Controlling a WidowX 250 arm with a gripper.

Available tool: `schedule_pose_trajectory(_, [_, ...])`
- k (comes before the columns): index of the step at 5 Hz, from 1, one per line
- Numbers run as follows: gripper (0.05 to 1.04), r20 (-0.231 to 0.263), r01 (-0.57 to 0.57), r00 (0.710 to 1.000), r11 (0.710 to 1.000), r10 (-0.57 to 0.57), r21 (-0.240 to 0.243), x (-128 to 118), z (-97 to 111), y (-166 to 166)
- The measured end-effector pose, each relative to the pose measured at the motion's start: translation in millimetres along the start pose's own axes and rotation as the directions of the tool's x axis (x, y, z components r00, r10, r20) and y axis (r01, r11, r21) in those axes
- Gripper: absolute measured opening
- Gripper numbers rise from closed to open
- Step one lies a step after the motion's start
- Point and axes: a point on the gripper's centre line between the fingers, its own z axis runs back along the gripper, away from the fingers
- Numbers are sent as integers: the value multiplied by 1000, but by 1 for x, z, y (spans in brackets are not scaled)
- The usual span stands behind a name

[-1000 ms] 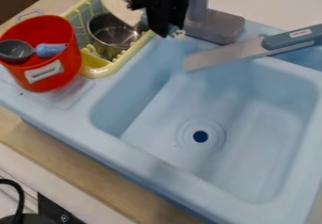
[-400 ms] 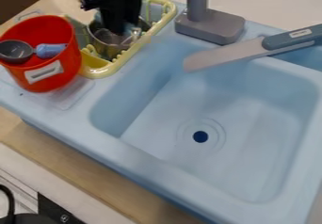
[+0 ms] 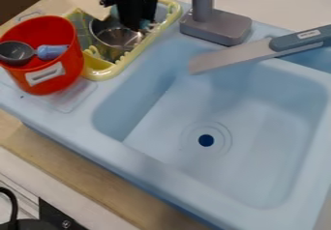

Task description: Put the knife from sink in the basket which is left side of the sink

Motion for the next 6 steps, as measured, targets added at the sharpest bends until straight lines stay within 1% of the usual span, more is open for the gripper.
schedule_pose_trajectory(1, [222, 6, -14, 1000, 1000, 14, -11, -5, -9, 10])
schedule_pose_trajectory(2, [259, -15, -60, 998, 998, 59, -11, -9, -9, 12])
schedule_pose_trajectory(3, [383, 6, -79, 997, 997, 79, 0, -9, -10, 14])
schedule_pose_trajectory(4, [665, 53, -101, 994, 995, 101, -9, -5, -14, 10])
schedule_pose_trajectory(5, [936, 70, -108, 992, 994, 106, 24, -2, 0, 6])
schedule_pose_trajectory(6, [1003, 62, -106, 993, 994, 104, 21, 9, 9, -1])
